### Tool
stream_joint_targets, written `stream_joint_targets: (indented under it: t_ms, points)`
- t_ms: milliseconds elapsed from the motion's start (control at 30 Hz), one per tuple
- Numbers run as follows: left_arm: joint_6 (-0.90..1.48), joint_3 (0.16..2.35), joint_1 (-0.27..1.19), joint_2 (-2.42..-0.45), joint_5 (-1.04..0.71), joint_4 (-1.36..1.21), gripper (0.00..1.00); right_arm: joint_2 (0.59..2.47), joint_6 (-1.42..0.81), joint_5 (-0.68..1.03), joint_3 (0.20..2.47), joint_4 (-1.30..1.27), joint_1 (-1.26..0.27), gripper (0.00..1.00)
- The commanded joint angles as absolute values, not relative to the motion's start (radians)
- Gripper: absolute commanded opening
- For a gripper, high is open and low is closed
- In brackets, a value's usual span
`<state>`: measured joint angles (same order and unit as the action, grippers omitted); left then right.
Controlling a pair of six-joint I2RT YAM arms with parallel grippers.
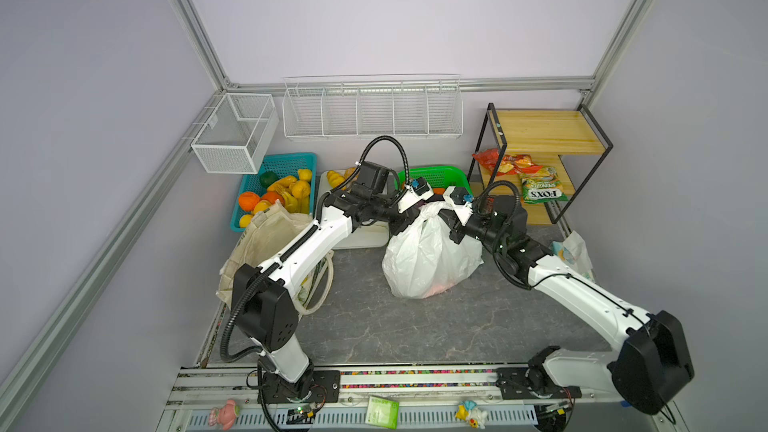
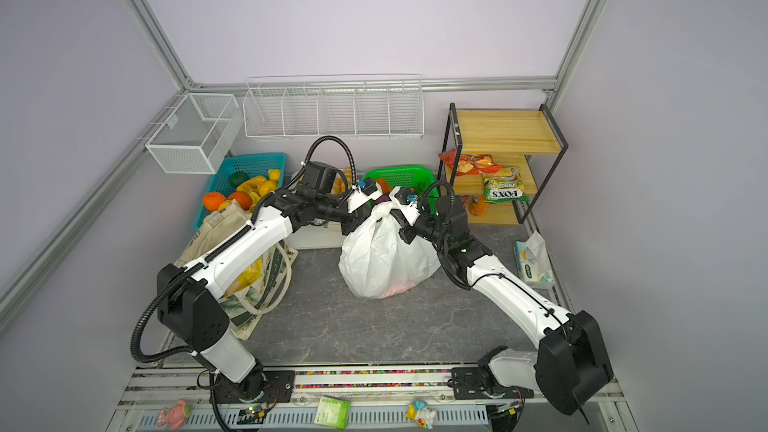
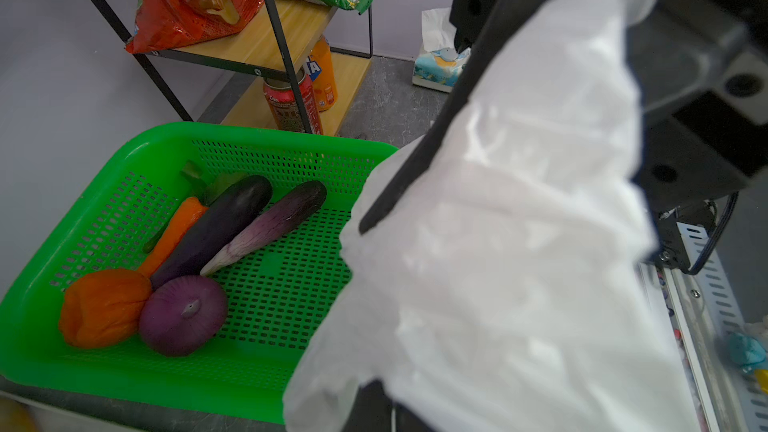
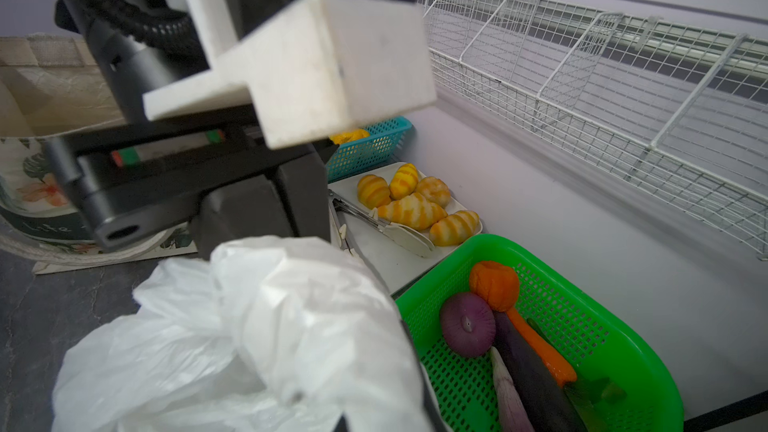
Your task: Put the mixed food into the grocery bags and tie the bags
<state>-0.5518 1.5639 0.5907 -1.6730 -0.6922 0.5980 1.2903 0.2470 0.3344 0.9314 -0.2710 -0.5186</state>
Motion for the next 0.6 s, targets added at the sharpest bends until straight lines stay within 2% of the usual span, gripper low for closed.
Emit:
stream_joint_targets:
  t_ms: [0,100,233,467,567]
  points:
    - [-0.564,1.551,0.574,-1.623,-0.68,0.608,0.0,1.266,0.286,0.304,0.942,-0.254,-0.516,0.07]
    - [-0.577,1.548,0.568,-1.612,-0.672,0.628,0.0,1.262,0.3,0.288,0.943,-0.238,-0.516,0.07]
    - [-0.595,1.549,0.568,-1.609,-0.629,0.645,0.0,1.258,0.311,0.281,0.94,-0.219,-0.516,0.14]
    - [-0.611,1.545,0.568,-1.619,-0.609,0.642,0.0,1.198,0.269,0.243,0.896,-0.175,-0.514,0.44]
    - [-0.609,1.544,0.568,-1.62,-0.612,0.633,0.0,1.154,0.224,0.224,0.864,-0.128,-0.514,0.52]
